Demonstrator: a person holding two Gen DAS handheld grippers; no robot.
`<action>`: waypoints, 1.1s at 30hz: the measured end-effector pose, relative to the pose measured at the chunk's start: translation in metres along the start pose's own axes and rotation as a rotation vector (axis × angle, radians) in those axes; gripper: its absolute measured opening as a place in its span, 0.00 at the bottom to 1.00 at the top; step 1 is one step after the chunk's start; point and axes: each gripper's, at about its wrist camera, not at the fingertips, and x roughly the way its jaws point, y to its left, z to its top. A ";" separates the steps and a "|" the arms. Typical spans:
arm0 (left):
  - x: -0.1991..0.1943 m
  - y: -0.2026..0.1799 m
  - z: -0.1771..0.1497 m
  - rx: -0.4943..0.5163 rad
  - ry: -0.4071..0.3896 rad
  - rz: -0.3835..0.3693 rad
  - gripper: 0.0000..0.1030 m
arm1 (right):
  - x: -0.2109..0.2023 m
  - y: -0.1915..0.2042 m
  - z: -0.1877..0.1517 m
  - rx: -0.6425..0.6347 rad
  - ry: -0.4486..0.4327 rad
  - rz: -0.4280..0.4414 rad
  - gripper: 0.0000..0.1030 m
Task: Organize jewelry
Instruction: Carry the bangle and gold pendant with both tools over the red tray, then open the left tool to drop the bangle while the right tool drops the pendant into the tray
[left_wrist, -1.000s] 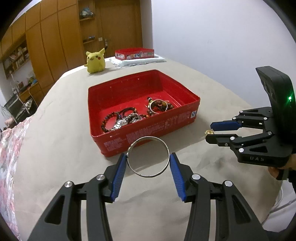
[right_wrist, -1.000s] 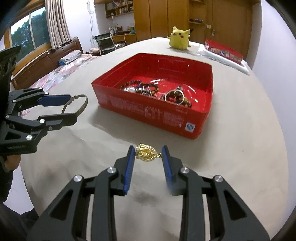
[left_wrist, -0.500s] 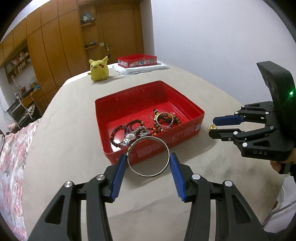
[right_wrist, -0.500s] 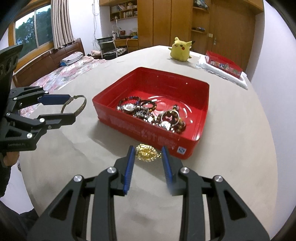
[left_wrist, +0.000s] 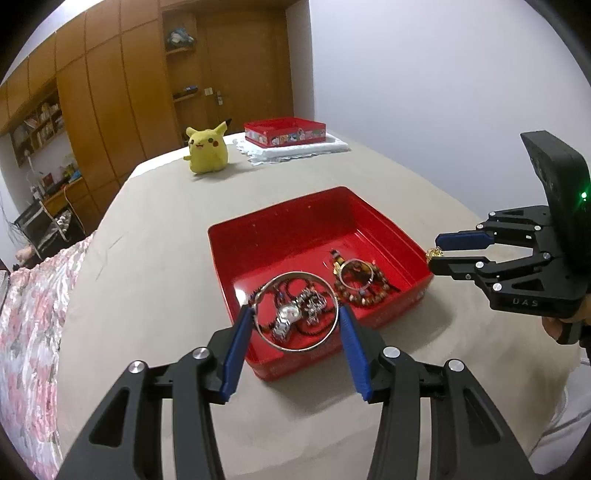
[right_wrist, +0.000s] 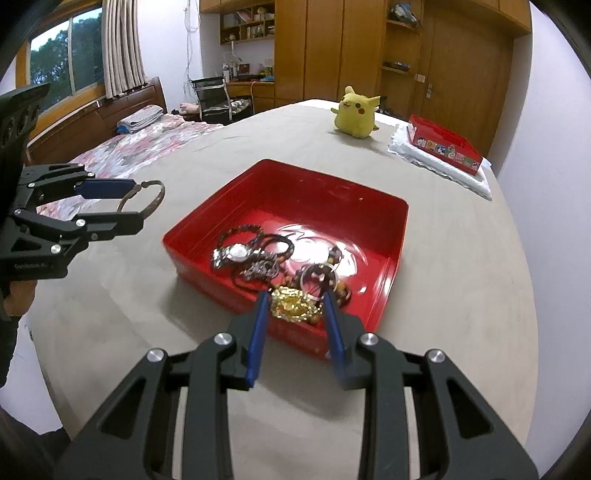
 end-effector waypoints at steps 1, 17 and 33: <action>0.004 0.002 0.004 -0.001 0.003 -0.001 0.47 | 0.002 -0.002 0.004 0.003 0.002 0.001 0.28; 0.086 0.013 0.033 -0.017 0.094 -0.027 0.47 | 0.085 -0.027 0.046 0.019 0.099 -0.034 0.28; 0.148 0.018 0.012 -0.032 0.214 -0.052 0.47 | 0.135 -0.029 0.023 0.001 0.209 -0.047 0.28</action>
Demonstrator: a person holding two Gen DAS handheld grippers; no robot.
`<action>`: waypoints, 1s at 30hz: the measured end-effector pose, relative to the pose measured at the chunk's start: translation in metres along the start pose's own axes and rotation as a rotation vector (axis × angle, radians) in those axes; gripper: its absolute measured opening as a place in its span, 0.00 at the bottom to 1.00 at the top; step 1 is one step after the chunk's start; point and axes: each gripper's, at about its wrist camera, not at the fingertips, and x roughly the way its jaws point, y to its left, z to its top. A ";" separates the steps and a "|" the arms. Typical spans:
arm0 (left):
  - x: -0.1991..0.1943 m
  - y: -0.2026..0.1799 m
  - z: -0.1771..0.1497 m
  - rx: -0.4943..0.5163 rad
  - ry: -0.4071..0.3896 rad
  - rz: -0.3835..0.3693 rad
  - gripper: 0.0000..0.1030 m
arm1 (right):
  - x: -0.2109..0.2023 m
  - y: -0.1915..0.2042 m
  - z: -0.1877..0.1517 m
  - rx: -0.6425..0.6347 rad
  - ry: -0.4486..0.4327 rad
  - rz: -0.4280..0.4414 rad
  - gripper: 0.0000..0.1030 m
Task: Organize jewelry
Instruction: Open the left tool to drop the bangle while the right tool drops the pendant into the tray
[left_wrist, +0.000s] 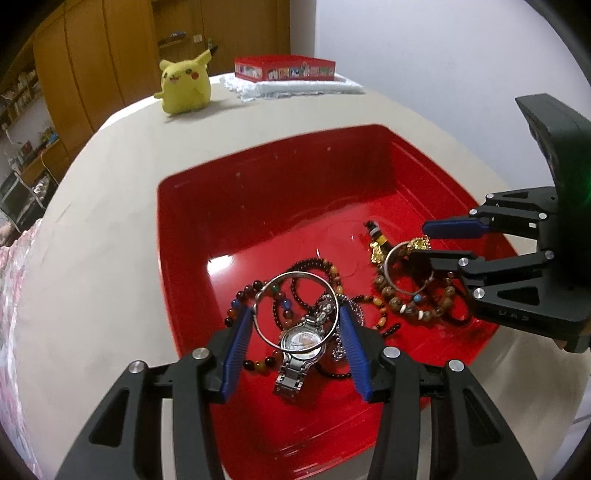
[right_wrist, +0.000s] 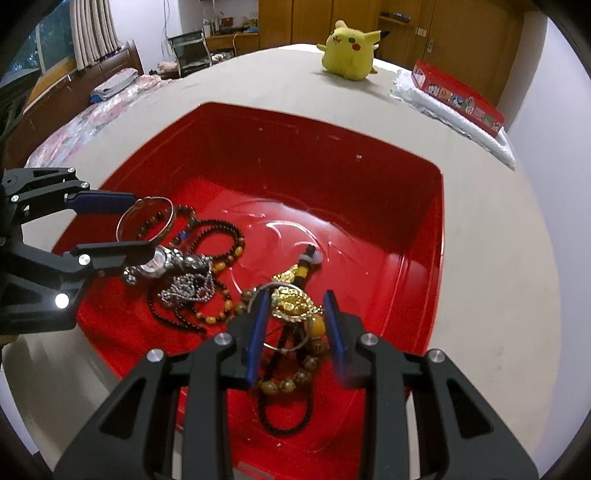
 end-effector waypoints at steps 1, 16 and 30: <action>0.003 0.000 -0.001 0.003 0.005 -0.001 0.47 | 0.000 0.001 0.000 -0.005 0.002 -0.004 0.28; 0.009 -0.004 -0.002 0.021 0.020 0.001 0.48 | 0.001 0.006 -0.006 -0.034 0.017 -0.029 0.35; -0.019 -0.008 -0.013 0.028 -0.016 0.018 0.65 | -0.023 0.007 -0.017 -0.009 -0.017 -0.012 0.35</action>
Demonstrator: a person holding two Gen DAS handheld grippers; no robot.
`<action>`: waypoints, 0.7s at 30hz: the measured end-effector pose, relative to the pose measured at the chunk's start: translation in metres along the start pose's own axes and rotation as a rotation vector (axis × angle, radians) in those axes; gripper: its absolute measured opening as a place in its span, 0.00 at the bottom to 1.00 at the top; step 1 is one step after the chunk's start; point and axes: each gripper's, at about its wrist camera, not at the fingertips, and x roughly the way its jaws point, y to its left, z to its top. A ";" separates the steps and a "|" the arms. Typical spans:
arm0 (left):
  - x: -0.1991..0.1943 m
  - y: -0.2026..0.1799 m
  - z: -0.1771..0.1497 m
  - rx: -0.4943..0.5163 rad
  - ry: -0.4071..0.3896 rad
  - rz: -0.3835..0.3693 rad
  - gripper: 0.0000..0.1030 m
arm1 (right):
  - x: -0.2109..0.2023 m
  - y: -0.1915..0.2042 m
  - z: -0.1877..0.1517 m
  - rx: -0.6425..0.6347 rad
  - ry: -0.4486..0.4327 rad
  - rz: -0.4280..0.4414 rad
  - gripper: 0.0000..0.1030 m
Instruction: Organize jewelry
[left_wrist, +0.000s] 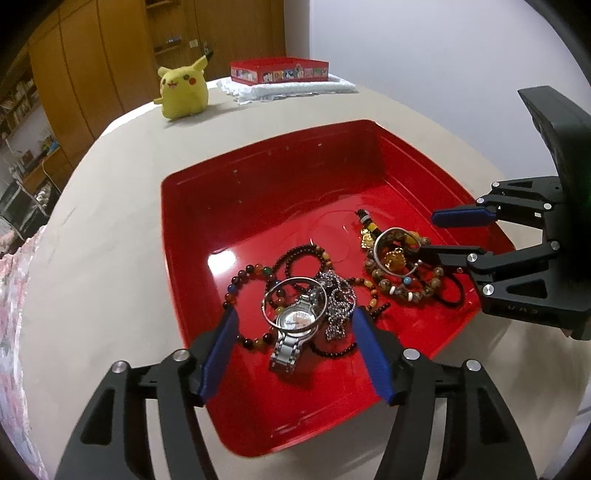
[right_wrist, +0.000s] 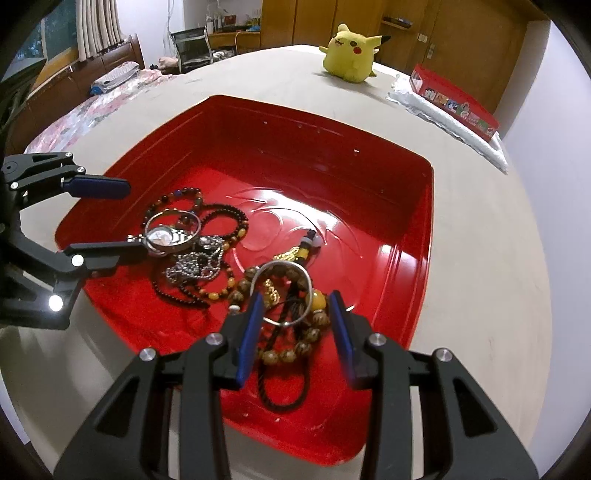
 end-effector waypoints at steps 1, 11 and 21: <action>-0.004 0.000 -0.002 0.000 -0.006 0.004 0.66 | -0.003 0.000 -0.001 0.003 -0.005 0.002 0.36; -0.056 0.001 -0.028 -0.045 -0.076 0.015 0.90 | -0.050 -0.004 -0.022 0.090 -0.082 0.065 0.50; -0.109 -0.009 -0.067 -0.061 -0.081 0.084 0.96 | -0.109 0.009 -0.050 0.178 -0.129 0.118 0.91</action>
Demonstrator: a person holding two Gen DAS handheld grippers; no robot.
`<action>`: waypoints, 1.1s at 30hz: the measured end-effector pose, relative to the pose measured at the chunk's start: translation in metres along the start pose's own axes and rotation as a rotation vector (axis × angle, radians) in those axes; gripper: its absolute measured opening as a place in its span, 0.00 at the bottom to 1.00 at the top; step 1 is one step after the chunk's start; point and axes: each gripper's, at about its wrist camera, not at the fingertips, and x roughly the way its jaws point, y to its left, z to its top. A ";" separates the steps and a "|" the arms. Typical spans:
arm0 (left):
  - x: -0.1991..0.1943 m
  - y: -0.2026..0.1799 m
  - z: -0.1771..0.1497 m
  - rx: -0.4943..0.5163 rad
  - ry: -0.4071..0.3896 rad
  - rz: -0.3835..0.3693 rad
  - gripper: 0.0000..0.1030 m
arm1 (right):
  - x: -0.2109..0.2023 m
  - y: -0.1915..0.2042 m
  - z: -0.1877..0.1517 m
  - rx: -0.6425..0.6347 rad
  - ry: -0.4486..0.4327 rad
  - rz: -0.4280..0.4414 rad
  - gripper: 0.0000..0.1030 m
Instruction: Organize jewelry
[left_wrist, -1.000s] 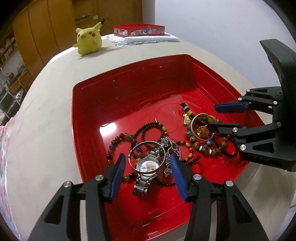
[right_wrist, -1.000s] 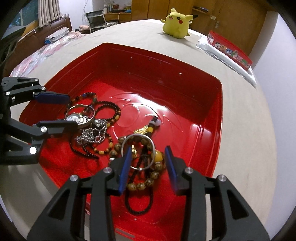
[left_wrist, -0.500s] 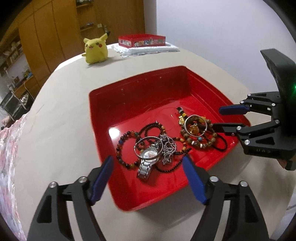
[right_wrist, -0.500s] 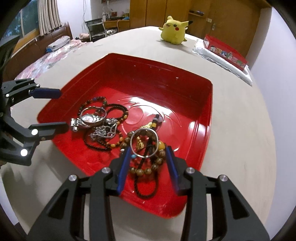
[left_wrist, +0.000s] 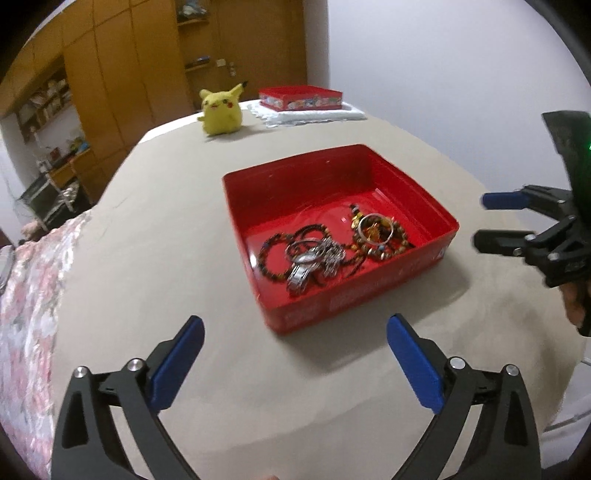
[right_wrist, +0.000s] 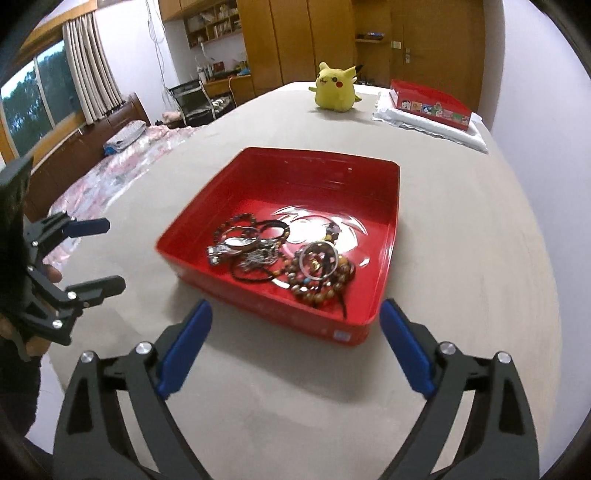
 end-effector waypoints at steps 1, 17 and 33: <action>-0.004 0.000 -0.004 -0.010 0.015 0.016 0.96 | -0.005 0.003 -0.002 0.006 0.002 0.002 0.92; -0.068 0.000 -0.021 -0.081 0.017 0.015 0.96 | -0.047 0.031 -0.012 -0.019 0.019 -0.016 0.93; -0.071 -0.006 0.024 -0.072 -0.007 0.016 0.96 | -0.027 0.016 0.019 -0.004 0.032 -0.028 0.93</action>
